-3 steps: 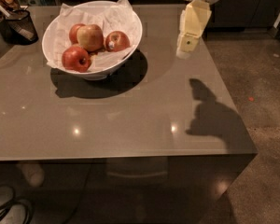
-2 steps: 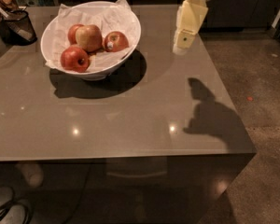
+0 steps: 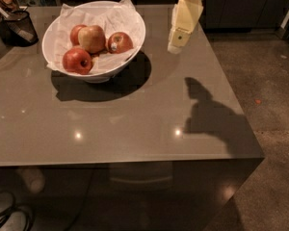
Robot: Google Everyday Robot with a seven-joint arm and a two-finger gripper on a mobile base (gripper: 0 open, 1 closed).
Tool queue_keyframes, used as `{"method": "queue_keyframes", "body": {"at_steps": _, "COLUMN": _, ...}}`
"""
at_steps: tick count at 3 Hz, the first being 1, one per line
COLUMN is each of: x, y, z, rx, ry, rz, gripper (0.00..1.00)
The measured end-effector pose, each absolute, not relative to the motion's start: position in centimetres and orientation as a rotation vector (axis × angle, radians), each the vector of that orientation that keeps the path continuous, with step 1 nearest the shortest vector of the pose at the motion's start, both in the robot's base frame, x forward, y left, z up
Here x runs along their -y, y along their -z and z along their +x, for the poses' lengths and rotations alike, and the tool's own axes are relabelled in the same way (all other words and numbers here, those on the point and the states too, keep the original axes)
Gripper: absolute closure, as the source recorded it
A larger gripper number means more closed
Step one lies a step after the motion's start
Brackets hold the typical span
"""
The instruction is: Pick apple from white bowl
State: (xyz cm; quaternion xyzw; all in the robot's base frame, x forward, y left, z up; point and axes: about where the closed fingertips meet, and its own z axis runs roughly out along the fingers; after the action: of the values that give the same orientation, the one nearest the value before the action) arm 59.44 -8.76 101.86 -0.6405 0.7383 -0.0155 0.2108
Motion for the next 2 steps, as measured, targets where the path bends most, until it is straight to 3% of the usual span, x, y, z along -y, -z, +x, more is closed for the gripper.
{"method": "queue_keyframes", "body": {"at_steps": 2, "x": 3.1, "y": -102.0, "z": 63.4, "rx": -1.946, "ry": 0.028, "rz": -1.882, "gripper": 0.0}}
